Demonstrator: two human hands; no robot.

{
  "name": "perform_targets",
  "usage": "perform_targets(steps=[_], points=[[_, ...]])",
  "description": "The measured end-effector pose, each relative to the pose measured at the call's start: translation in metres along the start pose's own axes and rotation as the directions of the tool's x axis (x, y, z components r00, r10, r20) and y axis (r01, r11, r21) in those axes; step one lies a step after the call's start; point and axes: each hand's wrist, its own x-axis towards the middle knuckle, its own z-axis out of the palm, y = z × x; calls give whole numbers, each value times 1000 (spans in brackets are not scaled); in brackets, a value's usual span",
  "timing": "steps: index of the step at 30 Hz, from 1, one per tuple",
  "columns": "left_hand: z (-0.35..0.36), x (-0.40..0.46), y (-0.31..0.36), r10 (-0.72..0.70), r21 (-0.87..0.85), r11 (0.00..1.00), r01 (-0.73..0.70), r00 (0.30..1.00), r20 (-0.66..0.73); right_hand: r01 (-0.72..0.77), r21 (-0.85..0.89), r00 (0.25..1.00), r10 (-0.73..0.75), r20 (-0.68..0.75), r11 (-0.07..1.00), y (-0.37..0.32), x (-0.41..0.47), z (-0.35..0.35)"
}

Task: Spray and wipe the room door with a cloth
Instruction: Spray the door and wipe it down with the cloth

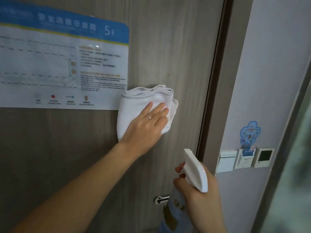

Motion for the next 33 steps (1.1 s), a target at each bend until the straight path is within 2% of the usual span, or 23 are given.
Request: perform_targets(steps=[4,7,9,12,14,17,19,22,25,29,33], points=[[19,-57,38,111,-30,993,-110,994,22,-46,-68,999,44,-31,997,16,-8,4],[30,-114,70,218,-79,975,-209,968,128,-132,-128,991,127,-48,983,26,-15,11],[32,-141,84,253,-59,967,-246,947,198,-182,-178,983,184,-7,967,35,-19,15],[32,-141,85,264,-73,964,-255,951,161,-209,-272,974,226,34,939,46,-25,16],[28,-118,79,211,-69,976,-205,972,100,-227,-299,969,246,30,927,48,-30,13],[17,-55,55,-11,-41,999,10,1000,-21,-268,-286,959,283,14,920,45,-27,5],[10,-12,36,-99,-32,995,98,994,-47,-321,-266,943,332,-4,909,46,-24,-4],[11,13,24,-36,-12,999,35,999,-33,-259,-251,964,267,-4,933,50,-23,-13],[14,-8,31,6,-37,999,-5,1000,30,-172,-173,985,172,-16,970,59,-22,-18],[21,-56,54,44,-62,997,-40,998,54,-183,-126,983,182,-21,975,68,-17,-18],[20,-80,64,-20,-122,992,24,999,40,-186,-118,982,185,-22,975,73,-14,-13]])
